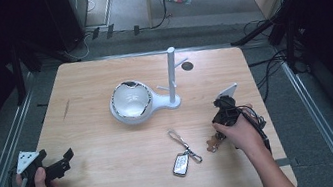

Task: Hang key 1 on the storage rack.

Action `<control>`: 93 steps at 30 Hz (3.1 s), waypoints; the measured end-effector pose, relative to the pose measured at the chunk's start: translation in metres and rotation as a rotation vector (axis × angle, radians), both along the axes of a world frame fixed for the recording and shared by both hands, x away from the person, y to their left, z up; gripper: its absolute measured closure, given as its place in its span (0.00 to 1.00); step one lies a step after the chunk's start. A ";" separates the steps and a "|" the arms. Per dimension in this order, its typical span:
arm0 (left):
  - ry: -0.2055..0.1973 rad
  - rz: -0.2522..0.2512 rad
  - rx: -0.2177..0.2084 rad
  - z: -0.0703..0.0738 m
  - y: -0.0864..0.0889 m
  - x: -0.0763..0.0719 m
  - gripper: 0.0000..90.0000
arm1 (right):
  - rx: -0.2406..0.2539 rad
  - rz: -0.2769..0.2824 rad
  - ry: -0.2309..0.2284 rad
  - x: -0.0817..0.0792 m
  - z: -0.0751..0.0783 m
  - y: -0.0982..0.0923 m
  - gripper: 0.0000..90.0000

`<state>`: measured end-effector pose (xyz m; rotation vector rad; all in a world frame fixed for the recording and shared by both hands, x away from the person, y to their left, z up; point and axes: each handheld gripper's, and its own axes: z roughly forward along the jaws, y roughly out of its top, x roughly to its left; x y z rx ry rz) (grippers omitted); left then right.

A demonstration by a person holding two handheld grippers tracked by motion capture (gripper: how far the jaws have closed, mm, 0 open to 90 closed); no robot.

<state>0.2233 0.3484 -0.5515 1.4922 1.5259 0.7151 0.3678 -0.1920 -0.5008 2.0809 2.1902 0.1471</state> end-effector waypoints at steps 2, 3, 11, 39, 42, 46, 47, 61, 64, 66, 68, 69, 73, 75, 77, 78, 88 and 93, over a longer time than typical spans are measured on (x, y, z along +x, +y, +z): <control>0.001 -0.001 0.000 0.000 0.000 0.000 0.01 | 0.000 -0.003 0.009 0.000 -0.001 0.000 0.68; 0.001 -0.001 0.000 0.000 0.000 0.000 0.01 | -0.002 -0.006 0.017 0.000 -0.002 0.000 0.68; 0.004 -0.003 0.002 0.000 0.000 0.000 0.01 | 0.005 0.001 0.031 0.000 -0.004 -0.001 0.74; 0.004 -0.007 0.010 0.000 -0.001 0.001 0.01 | 0.112 0.066 -0.293 -0.025 0.047 -0.015 0.77; 0.004 -0.008 0.010 0.000 -0.001 0.001 0.01 | 0.124 0.074 -0.366 -0.028 0.056 -0.013 0.77; 0.004 -0.008 0.010 0.000 -0.001 0.001 0.01 | 0.142 0.093 -0.426 -0.031 0.061 -0.011 0.77; 0.005 -0.008 0.010 0.000 -0.001 0.001 0.01 | 0.146 0.098 -0.463 -0.033 0.065 -0.009 0.77; 0.005 -0.010 0.009 0.000 -0.001 0.000 0.01 | 0.200 0.152 -0.685 -0.043 0.083 -0.001 0.77; 0.005 -0.008 0.010 0.000 -0.001 0.000 0.01 | 0.193 0.169 -0.731 -0.044 0.085 0.000 0.77; 0.005 -0.009 0.009 0.000 -0.001 0.000 0.01 | 0.189 0.176 -0.741 -0.044 0.086 0.000 0.77; 0.005 -0.009 0.011 0.000 -0.001 0.000 0.01 | 0.177 0.192 -0.766 -0.045 0.087 0.000 0.77; 0.003 -0.007 0.008 0.000 -0.001 0.000 0.01 | 0.177 0.204 -0.783 -0.044 0.088 -0.001 0.77; 0.003 -0.008 0.006 0.000 -0.001 0.000 0.01 | 0.194 0.223 -0.802 -0.045 0.091 -0.001 0.77; 0.004 -0.008 0.005 0.000 -0.001 0.000 0.01 | 0.200 0.245 -0.839 -0.044 0.092 0.000 0.77; 0.003 -0.008 0.003 0.000 -0.001 0.000 0.01 | 0.173 0.269 -0.891 -0.044 0.093 0.001 0.76; 0.004 -0.009 0.004 0.000 -0.001 0.000 0.01 | 0.144 0.279 -0.921 -0.044 0.093 0.003 0.76; 0.005 -0.011 0.005 0.000 -0.001 0.000 0.01 | 0.070 0.354 -1.008 -0.044 0.092 0.017 0.76; 0.010 -0.014 0.011 0.000 0.000 0.001 0.01 | 0.085 0.345 -0.974 -0.041 0.091 0.020 0.76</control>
